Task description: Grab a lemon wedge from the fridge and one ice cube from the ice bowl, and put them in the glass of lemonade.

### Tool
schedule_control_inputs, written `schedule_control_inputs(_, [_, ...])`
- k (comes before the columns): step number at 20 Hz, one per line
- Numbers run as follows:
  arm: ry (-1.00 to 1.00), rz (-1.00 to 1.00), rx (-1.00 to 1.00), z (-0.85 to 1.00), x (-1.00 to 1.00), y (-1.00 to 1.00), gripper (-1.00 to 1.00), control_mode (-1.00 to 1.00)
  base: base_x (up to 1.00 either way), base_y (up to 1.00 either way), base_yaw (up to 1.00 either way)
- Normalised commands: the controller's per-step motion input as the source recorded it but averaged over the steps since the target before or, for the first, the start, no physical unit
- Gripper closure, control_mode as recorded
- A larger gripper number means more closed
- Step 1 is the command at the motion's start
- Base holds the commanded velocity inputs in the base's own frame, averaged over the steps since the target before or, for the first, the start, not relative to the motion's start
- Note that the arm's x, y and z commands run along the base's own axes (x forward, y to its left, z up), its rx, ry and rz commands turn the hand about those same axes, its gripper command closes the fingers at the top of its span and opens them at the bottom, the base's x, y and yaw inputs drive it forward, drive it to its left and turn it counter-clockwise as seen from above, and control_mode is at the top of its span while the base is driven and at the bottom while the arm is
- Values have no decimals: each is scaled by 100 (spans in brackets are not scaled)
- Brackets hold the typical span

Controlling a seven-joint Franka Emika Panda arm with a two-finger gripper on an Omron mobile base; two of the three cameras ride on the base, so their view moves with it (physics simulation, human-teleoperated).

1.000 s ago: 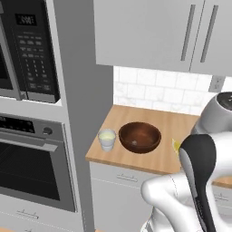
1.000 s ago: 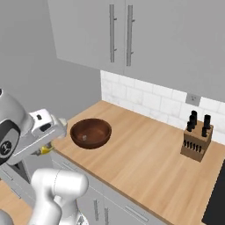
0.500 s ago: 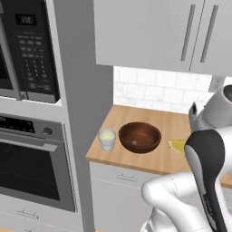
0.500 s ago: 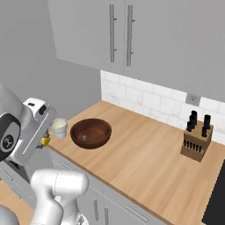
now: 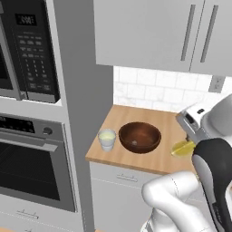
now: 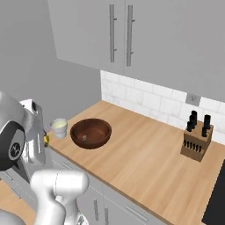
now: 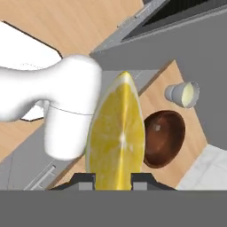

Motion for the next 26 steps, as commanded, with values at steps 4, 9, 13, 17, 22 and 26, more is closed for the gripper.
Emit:
schedule_control_inputs(4, [0, 51, -28, 2, 29, 0, 100, -100, 0, 0, 0])
schedule_control_inputs(9, [-9, 52, -29, 0, 30, 0, 100, -100, 0, 0, 0])
schedule_control_inputs(13, [-14, 52, -29, 0, 28, 0, 100, -100, 0, 0, 0])
schedule_control_inputs(17, [-18, 46, -27, 0, 23, 8, 100, -100, 0, 0, 0])
schedule_control_inputs(22, [-20, 42, -25, 0, 20, 15, 100, -100, 0, 0, 0])
schedule_control_inputs(26, [-25, 41, -23, -6, 12, 16, 100, -100, 0, 0, 0])
